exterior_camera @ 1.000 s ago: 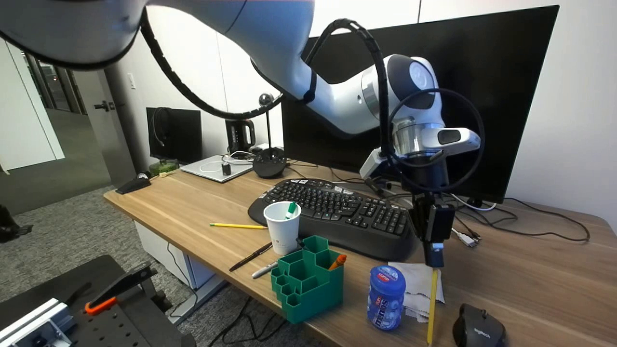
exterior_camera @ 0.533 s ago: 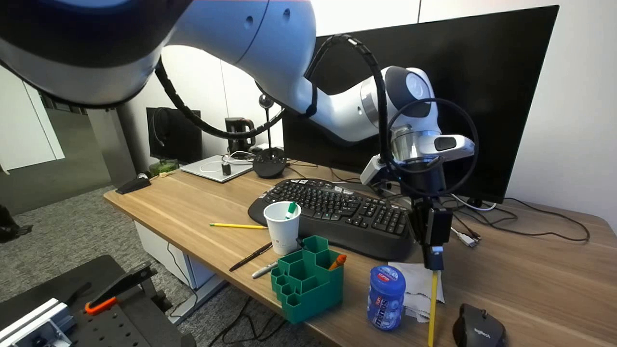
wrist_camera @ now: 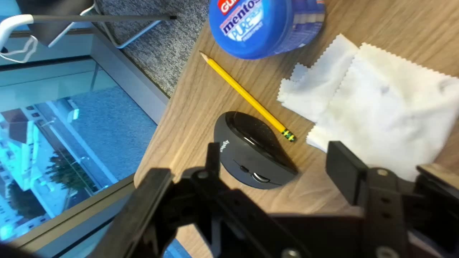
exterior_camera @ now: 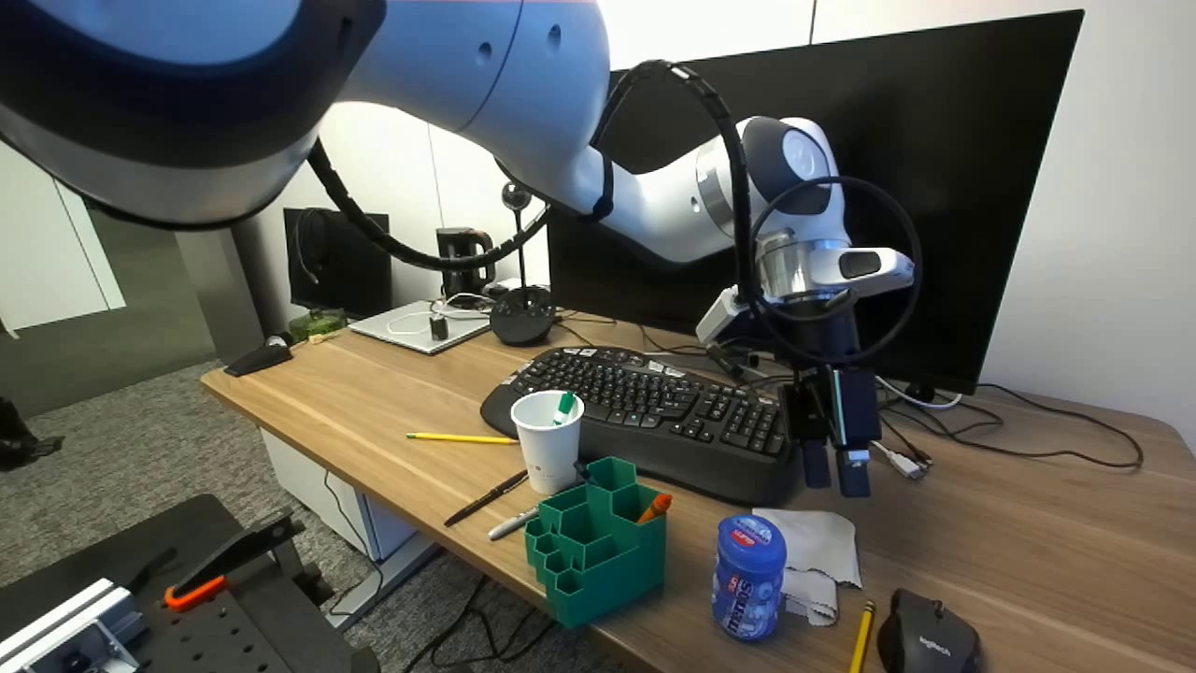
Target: Remove the pencil from the green stand
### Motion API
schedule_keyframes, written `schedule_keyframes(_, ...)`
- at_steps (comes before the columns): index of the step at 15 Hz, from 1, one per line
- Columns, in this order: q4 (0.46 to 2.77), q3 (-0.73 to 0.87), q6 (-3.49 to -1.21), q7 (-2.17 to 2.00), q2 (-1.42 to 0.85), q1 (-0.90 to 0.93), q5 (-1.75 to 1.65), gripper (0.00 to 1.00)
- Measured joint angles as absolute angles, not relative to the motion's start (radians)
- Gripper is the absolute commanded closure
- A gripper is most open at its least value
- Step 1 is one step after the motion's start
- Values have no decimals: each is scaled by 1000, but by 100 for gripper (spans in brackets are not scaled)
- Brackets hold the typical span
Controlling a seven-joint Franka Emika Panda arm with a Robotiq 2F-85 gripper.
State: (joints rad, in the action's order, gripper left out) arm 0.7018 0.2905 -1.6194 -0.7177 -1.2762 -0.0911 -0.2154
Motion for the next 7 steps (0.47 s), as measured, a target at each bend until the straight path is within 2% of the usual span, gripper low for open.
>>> schedule_keyframes(7,738,216,-1662,-534,-1162,-96,-154,0)
